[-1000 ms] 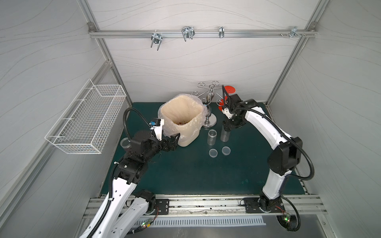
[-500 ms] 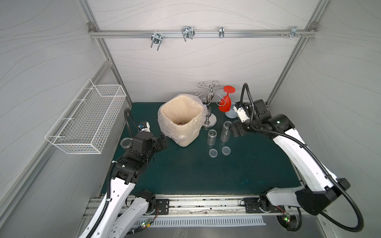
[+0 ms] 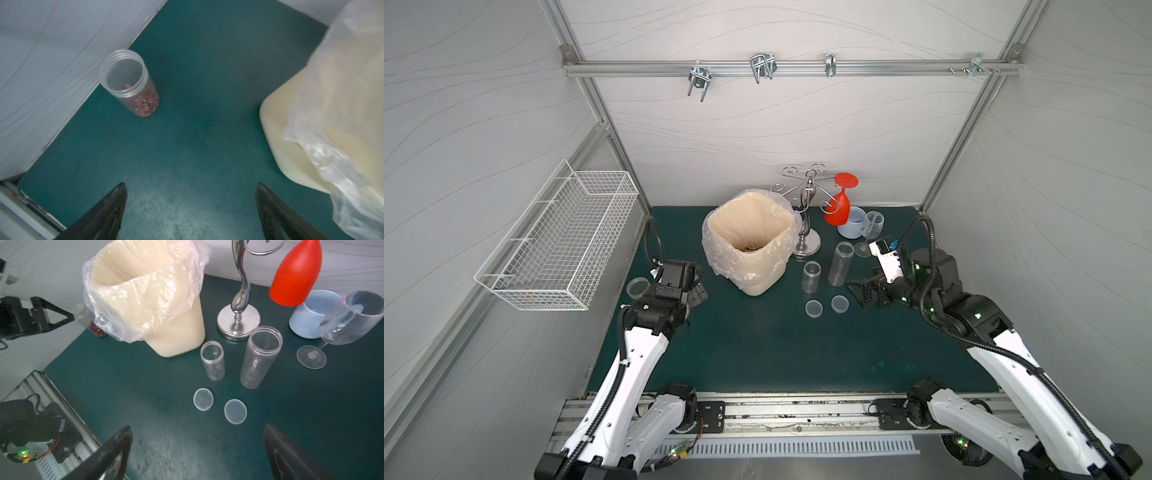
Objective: Empty the moldy dried flower tea in the jars
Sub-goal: Pick up the jar from the center of the board.
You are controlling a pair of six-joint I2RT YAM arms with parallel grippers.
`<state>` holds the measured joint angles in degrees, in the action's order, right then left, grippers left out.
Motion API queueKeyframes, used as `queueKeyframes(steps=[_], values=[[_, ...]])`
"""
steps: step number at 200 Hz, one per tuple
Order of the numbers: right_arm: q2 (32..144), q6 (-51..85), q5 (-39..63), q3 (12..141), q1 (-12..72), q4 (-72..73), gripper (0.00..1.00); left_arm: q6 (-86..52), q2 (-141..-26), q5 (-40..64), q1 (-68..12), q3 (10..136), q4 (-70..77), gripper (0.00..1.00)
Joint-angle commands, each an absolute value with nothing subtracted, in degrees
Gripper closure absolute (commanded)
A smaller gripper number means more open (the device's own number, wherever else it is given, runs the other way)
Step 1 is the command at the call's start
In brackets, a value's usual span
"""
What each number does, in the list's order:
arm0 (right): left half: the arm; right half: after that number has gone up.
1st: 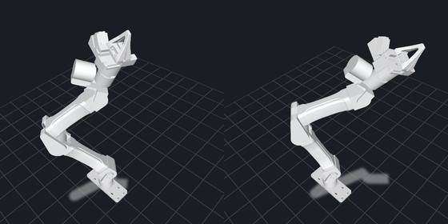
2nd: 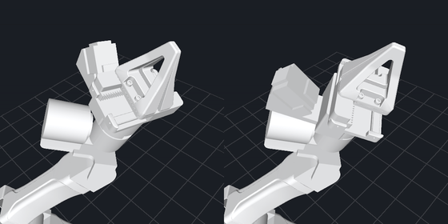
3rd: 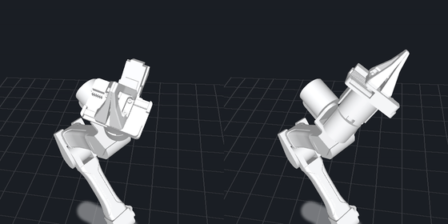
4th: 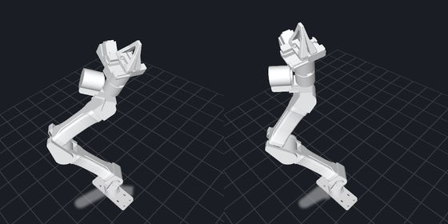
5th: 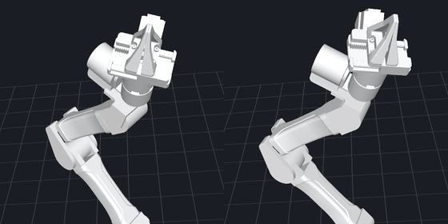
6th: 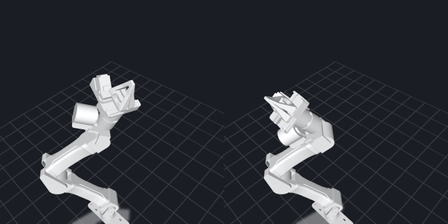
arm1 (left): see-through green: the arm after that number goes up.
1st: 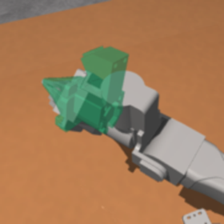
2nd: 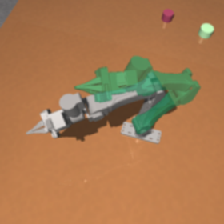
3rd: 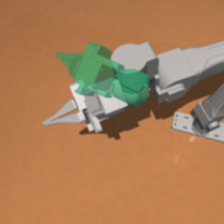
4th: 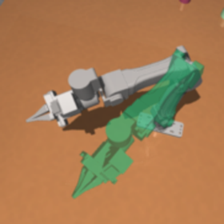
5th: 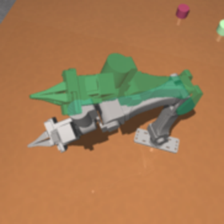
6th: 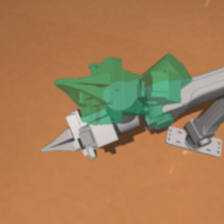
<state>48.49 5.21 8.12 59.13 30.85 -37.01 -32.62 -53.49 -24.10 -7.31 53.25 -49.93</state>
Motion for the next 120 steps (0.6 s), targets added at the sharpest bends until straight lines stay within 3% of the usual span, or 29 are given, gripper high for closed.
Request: queueKeyframes(steps=[1, 50, 120], values=[[45.7, 5.9, 12.0, 57.0, 31.2, -30.4, 0.01, -33.7, -55.0, -24.8, -5.0, 54.8, -47.9, 0.03], [41.6, 6.3, 14.2, 53.8, 31.2, -26.9, 0.01, -34.9, -60.5, -23.2, 1.6, 54.8, -44.9, 0.03], [37.9, 7.4, 17.7, 49.3, 31.2, -20.0, 0.01, -36.1, -62.3, -34.5, 4.2, 47.0, -27.9, 0.03]])
